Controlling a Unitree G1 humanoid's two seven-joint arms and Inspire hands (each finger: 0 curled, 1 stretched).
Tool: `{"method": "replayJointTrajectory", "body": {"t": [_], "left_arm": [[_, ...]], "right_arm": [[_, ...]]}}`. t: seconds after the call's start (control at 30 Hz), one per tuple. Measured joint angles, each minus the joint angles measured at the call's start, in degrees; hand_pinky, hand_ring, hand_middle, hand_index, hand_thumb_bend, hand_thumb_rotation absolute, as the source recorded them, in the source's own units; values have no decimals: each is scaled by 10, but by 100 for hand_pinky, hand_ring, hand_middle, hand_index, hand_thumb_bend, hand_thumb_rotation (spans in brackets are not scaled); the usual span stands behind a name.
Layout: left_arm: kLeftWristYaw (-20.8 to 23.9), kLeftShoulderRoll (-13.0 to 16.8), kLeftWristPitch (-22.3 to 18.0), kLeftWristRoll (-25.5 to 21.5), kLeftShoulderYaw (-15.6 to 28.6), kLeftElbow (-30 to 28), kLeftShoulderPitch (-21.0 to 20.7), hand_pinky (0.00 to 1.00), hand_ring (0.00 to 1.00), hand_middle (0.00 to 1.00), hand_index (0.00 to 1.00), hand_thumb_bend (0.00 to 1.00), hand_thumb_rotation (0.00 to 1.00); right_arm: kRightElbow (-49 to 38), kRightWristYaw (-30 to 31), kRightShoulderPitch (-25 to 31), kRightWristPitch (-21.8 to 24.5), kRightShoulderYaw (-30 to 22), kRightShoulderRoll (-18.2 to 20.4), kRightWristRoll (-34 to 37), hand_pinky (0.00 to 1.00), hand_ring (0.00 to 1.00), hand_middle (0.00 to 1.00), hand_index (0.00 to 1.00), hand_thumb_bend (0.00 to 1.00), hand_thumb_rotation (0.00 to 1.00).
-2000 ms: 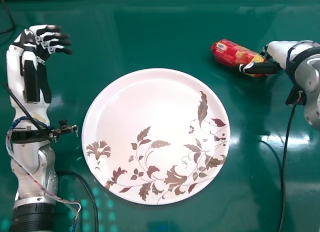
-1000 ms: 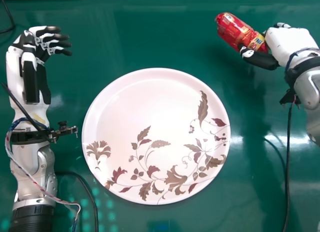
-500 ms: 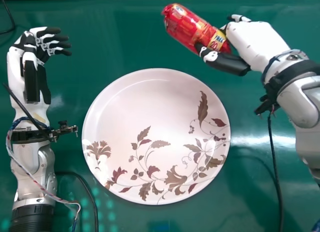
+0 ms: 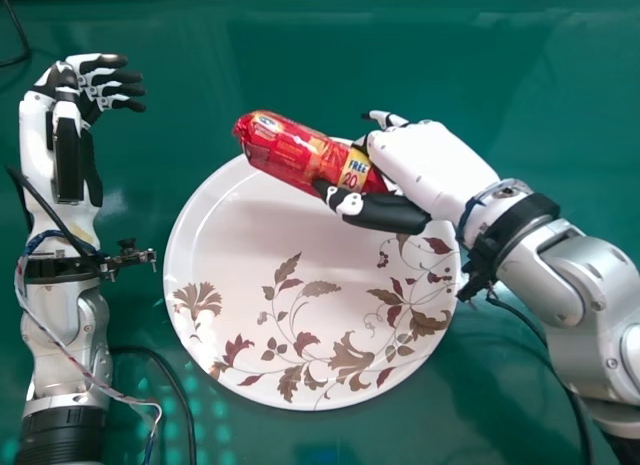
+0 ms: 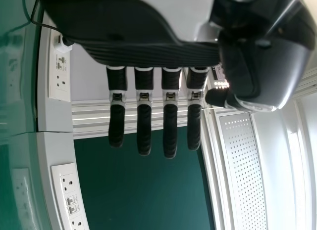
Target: Pick up biscuit and place it in the plate
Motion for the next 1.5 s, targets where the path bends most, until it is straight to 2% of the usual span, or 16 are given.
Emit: {"method": "replayJointTrajectory", "body": {"t": [0.13, 0.2, 0.37, 0.73, 0.97, 1.0, 1.07, 1.1, 1.2, 1.23, 1.27, 1.4, 1.5], "left_arm": [[-2, 4, 0, -1, 0, 5, -2, 43, 52, 55, 60, 6, 6], [-3, 5, 0, -2, 0, 5, -3, 44, 52, 55, 60, 7, 14], [-3, 5, 1, -5, 0, 4, -2, 44, 52, 55, 59, 6, 1], [-3, 6, 5, -6, 0, -1, 0, 43, 51, 55, 59, 6, 0], [-3, 6, 6, -7, 0, -4, 3, 43, 52, 55, 59, 6, 0], [-3, 6, 6, -7, 0, -5, 3, 43, 52, 55, 59, 6, 0], [-3, 6, 7, -7, 0, -6, 4, 44, 52, 55, 60, 6, 0], [-3, 6, 8, -7, 0, -6, 4, 44, 52, 55, 60, 7, 0], [-3, 5, 9, -7, 0, -6, 4, 43, 52, 56, 60, 8, 6], [-3, 5, 9, -7, 0, -6, 4, 44, 52, 56, 60, 7, 7], [-3, 5, 9, -6, 0, -6, 4, 44, 52, 56, 60, 7, 8], [-1, 5, 9, -5, 0, -7, 4, 44, 52, 56, 59, 8, 4], [1, 3, 12, -1, 0, -10, 5, 43, 52, 56, 59, 7, 3]], "right_arm": [[0, 20, 16, -14, 2, -2, 5, 10, 38, 45, 50, 51, 0], [0, 34, 22, -26, 2, -6, 7, 10, 38, 45, 50, 51, 0], [-5, 65, 27, -42, 1, -13, 23, 10, 39, 44, 50, 51, 0], [-16, 104, 32, -68, -5, -37, 84, 10, 36, 43, 51, 50, 0], [-16, 113, 27, -71, -5, -43, 95, 12, 37, 44, 51, 51, 0], [-16, 113, 27, -71, -5, -44, 95, 13, 36, 44, 52, 51, 0], [-14, 124, 19, -72, -5, -50, 103, 21, 37, 45, 54, 50, 0], [-14, 134, 11, -76, -4, -56, 106, 31, 44, 54, 51, 51, 9], [-13, 163, -12, -93, -3, -79, 118, 48, 67, 78, 84, 85, 47], [-11, 166, -16, -97, -4, -84, 121, 54, 74, 86, 93, 94, 58], [-9, 167, -17, -104, -5, -88, 128, 59, 80, 92, 97, 98, 64], [-1, 169, -20, -112, -10, -94, 136, 71, 91, 100, 100, 100, 71], [1, 174, -24, -113, -10, -96, 138, 74, 95, 100, 100, 100, 71]]}}
